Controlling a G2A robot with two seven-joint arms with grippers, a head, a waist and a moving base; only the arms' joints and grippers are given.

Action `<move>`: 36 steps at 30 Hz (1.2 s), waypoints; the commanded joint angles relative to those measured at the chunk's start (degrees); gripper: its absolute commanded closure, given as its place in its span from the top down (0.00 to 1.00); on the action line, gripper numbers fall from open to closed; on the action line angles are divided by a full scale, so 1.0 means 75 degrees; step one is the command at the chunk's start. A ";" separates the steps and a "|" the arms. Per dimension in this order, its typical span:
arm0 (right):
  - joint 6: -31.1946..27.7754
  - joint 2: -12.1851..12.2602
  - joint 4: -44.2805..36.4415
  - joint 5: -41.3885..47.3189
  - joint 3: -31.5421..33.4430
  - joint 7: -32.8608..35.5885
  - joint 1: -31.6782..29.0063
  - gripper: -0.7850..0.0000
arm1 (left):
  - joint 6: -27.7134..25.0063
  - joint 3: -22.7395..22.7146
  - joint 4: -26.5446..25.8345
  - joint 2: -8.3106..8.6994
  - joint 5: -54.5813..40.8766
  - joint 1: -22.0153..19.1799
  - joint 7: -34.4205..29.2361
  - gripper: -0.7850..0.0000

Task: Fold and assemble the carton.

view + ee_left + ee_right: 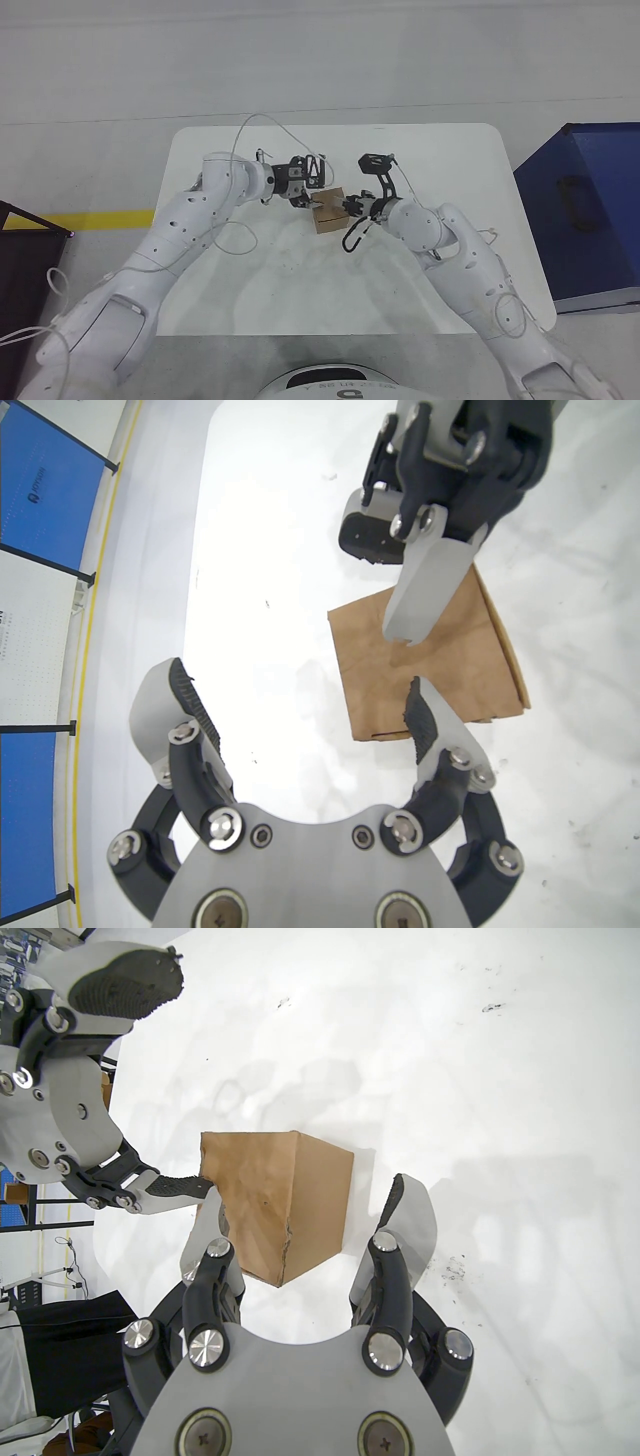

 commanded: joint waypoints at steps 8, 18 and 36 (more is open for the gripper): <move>0.0111 -0.0028 -0.0004 -0.0245 -0.0230 0.0186 0.0049 0.76 | 0.0015 -0.0593 -0.0156 0.0168 -0.0462 0.0214 -0.0096 1.00; 0.0325 -0.0078 0.0191 -0.0479 -0.0482 0.0511 0.0246 0.71 | 0.0033 -0.1488 -0.0396 0.0461 -0.0869 0.0707 -0.0189 1.00; 0.0471 -0.0038 -0.0415 -0.0548 -0.0151 0.0447 0.0024 0.87 | 0.0013 -0.2256 -0.0671 0.0676 -0.1852 0.1345 -0.0109 1.00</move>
